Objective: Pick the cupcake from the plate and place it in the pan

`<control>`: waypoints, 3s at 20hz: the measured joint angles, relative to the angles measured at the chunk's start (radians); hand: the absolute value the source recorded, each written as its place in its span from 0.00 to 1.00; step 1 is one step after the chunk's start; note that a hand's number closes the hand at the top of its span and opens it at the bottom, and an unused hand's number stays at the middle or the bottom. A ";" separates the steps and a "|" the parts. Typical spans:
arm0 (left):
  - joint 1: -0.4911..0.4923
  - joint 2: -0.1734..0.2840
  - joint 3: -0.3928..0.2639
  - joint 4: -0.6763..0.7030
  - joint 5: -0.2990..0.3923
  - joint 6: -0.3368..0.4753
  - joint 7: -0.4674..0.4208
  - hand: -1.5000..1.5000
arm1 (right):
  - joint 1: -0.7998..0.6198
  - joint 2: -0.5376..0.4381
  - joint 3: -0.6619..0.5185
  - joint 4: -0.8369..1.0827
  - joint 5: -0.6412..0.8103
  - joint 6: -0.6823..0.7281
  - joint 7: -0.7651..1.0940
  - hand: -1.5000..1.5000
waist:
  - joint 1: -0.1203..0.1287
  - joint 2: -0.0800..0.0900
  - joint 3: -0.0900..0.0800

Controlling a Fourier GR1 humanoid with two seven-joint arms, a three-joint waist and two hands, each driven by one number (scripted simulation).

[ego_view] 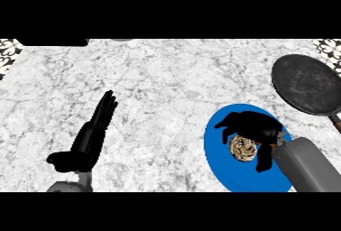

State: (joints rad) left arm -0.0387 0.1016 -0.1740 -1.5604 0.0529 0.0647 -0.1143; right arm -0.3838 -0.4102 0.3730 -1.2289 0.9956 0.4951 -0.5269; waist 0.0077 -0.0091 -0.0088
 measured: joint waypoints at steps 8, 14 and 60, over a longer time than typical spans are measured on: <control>0.024 -0.017 -0.004 -0.028 -0.015 -0.004 0.014 0.50 | -0.022 0.027 -0.022 0.062 0.067 -0.107 -0.090 1.00 | 0.000 -0.005 -0.004; 0.034 -0.024 0.002 -0.022 -0.023 -0.007 -0.003 0.50 | -0.004 0.050 -0.092 0.028 0.049 -0.175 -0.106 1.00 | -0.007 -0.001 -0.001; -0.002 -0.048 0.010 -0.023 -0.042 -0.034 0.012 0.50 | -0.281 -0.010 -0.937 0.463 -0.136 -1.038 0.385 1.00 | 0.028 0.023 0.012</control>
State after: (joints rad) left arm -0.0406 0.0538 -0.1636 -1.5835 0.0107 0.0305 -0.1024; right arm -0.6643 -0.4202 -0.5637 -0.7659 0.8599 -0.5425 -0.1422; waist 0.0356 0.0142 0.0030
